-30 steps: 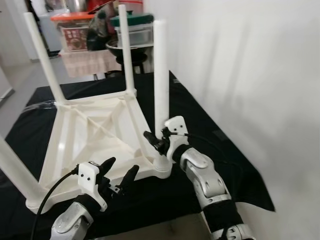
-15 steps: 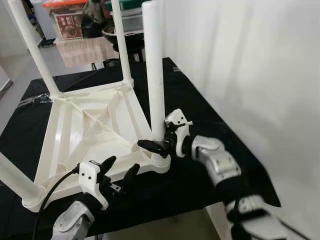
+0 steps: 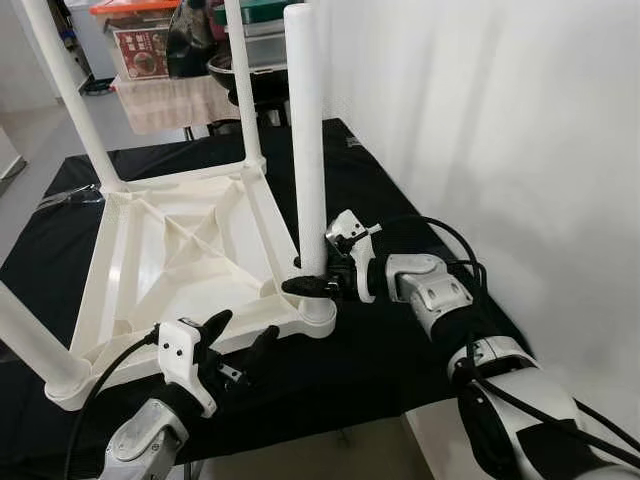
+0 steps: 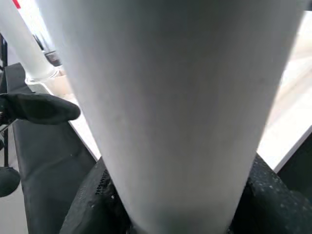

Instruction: Building children table

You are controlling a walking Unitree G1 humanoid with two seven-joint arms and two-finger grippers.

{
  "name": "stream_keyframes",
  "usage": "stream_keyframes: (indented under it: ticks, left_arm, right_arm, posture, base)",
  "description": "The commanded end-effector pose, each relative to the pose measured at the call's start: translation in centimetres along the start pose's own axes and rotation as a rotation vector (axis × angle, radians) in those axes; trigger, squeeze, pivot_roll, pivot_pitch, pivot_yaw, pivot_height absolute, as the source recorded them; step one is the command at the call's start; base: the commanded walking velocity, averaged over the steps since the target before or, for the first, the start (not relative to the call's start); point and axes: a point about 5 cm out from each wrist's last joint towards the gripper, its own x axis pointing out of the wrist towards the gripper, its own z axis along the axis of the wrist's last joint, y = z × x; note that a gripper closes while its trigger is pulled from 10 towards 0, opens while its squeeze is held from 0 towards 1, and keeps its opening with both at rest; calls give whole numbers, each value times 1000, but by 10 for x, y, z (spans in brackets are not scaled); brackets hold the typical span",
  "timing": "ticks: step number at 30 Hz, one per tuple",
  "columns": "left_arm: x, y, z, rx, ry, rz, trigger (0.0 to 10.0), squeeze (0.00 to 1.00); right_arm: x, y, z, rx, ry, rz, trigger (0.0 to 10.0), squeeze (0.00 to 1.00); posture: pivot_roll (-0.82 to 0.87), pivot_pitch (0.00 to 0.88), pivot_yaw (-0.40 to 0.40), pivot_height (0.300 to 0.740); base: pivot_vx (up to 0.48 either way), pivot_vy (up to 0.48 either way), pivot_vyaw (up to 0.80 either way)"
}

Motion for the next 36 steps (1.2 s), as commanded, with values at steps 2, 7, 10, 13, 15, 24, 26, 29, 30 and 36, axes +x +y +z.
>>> stream_keyframes:
  ticks: [2, 7, 10, 13, 15, 24, 26, 29, 30, 36]
  left_arm:
    - [0, 0, -3, 0, 11, 10, 10000, 0]
    - [-4, -6, -2, 45, 29, 21, 10000, 0]
    - [-18, -22, -4, -14, 47, 11, 10000, 0]
    - [-26, -33, -9, -65, 54, 10, 10000, 0]
    - [-26, -32, -10, -70, 50, 23, 10000, 0]
    - [-22, -26, -9, -38, 26, 76, 10000, 0]
    - [-22, -26, -9, -33, 23, 86, 10000, 0]
    - [-21, -26, -9, -31, 21, 90, 10000, 0]
    - [-20, -26, -9, -29, 19, 92, 10000, 0]
    - [-18, -23, -8, -2, 11, 112, 10000, 0]
  right_arm:
    - [-8, -5, -3, 62, -49, -24, 0, 0]
    - [-14, -7, -27, 152, -53, -181, 0, 0]
    - [-5, 43, -85, 245, 115, -568, 0, 0]
    - [-2, 79, -88, 151, 147, -530, 0, 0]
    - [-1, 73, -84, 119, 134, -506, 0, 0]
    - [10, 64, -53, 176, 30, -488, 10000, 1000]
    - [12, 61, -34, 174, -53, -352, 10000, 1000]
    - [9, 54, -22, 119, -98, -256, 10000, 1000]
    - [8, 49, -19, 107, -100, -190, 10000, 463]
    - [2, 28, -9, 6, -95, -59, 10000, 0]
  posture:
    - [68, 0, -8, 740]
    - [53, 0, -19, 740]
    - [19, 0, 9, 740]
    - [-16, 0, 43, 740]
    - [2, 0, 33, 740]
    - [15, 0, 19, 740]
    - [18, 0, 16, 740]
    - [18, 0, 16, 740]
    - [21, 0, 14, 740]
    - [29, 0, 12, 740]
  base:
    - [0, 0, 0]
    - [0, 0, 0]
    - [0, 0, 0]
    - [0, 0, 0]
    - [0, 0, 0]
    - [0, 0, 0]
    - [0, 0, 0]
    - [0, 0, 0]
    - [0, 0, 0]
    - [0, 0, 0]
